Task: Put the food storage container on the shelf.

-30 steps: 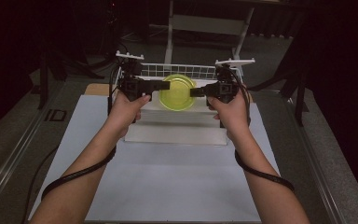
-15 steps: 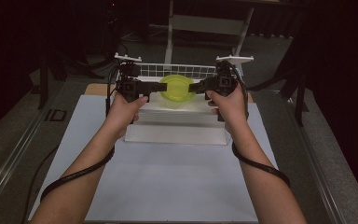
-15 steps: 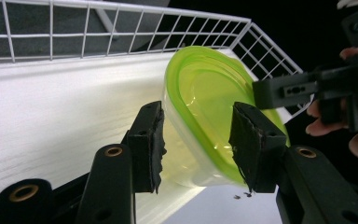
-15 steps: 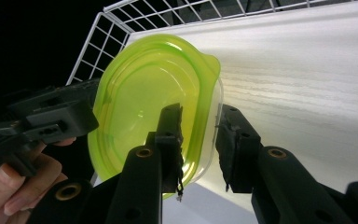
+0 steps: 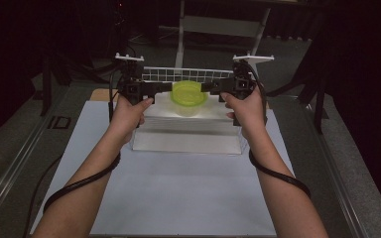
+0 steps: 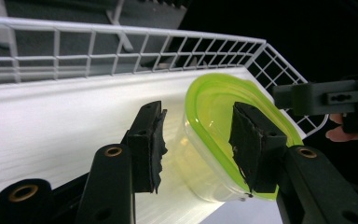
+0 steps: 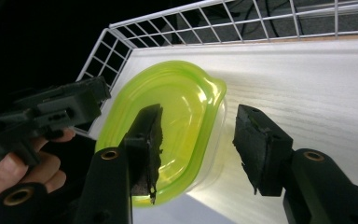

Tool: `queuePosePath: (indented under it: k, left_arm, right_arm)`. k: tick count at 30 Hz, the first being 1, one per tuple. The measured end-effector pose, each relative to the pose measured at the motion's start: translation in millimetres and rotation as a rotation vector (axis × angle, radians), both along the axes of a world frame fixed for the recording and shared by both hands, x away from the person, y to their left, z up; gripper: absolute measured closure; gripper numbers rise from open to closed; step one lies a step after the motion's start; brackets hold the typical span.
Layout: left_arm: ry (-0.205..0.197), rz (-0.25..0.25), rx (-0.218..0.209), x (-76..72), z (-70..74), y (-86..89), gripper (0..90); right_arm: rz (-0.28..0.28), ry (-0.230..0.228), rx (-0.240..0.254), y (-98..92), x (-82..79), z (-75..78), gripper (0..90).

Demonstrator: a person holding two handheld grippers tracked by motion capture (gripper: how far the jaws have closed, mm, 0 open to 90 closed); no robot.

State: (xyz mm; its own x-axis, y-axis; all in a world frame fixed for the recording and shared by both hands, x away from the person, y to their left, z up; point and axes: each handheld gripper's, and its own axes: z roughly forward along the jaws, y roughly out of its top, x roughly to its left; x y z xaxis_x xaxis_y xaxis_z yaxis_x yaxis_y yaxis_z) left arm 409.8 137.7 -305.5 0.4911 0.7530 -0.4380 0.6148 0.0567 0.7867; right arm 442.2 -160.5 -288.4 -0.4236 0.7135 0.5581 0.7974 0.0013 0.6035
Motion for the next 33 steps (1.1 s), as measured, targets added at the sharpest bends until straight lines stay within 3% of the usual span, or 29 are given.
queuePosePath:
  k: [5, 9, 10, 12, 15, 18, 19, 20, 22, 25, 33]
  left_arm:
    - [-0.062, 0.004, -0.034, -16.3, 5.4, 12.4, 49.6]
    - [-0.104, -0.004, -0.025, -37.3, 2.5, 19.4, 41.8]
    - [-0.122, -0.022, -0.035, -44.4, -0.9, 21.1, 40.4]
    - [-0.153, -0.094, -0.072, -54.6, -7.0, 24.3, 28.7]
    - [-0.187, -0.099, -0.079, -72.3, -16.3, 27.2, 25.5]
    - [-0.249, -0.099, -0.055, -90.7, -28.5, 26.8, 22.3]
    - [-0.277, -0.096, -0.021, -96.5, -33.4, 24.5, 20.4]
    - [-0.314, -0.093, 0.022, -104.1, -40.1, 21.5, 17.8]
    - [-0.358, -0.111, 0.030, -112.5, -51.0, 17.3, 12.8]
    - [-0.337, -0.174, -0.025, -122.0, -69.5, 14.4, 4.0]
    - [-0.387, -0.134, -0.033, -148.2, -99.8, 14.0, 4.0]
  right_arm:
    - [0.022, -0.065, -0.008, -7.0, -15.4, 5.6, 49.6]
    - [0.053, -0.118, -0.041, -5.8, -33.4, 5.7, 59.8]
    - [0.065, -0.127, -0.045, -4.6, -38.3, 4.3, 62.1]
    - [0.088, -0.139, -0.052, -1.0, -47.1, -0.4, 69.6]
    - [0.124, -0.138, -0.065, 6.4, -57.5, -11.0, 75.4]
    - [0.152, -0.129, -0.096, 16.0, -64.6, -23.6, 85.2]
    - [0.156, -0.125, -0.105, 19.4, -65.8, -27.9, 89.9]
    - [0.159, -0.121, -0.111, 22.6, -66.2, -31.9, 89.9]
    - [0.151, -0.116, -0.117, 28.2, -65.4, -38.6, 90.0]
    - [0.146, -0.122, -0.119, 36.4, -64.4, -43.3, 90.0]
    - [0.125, -0.130, -0.094, 45.9, -56.9, -42.3, 89.9]
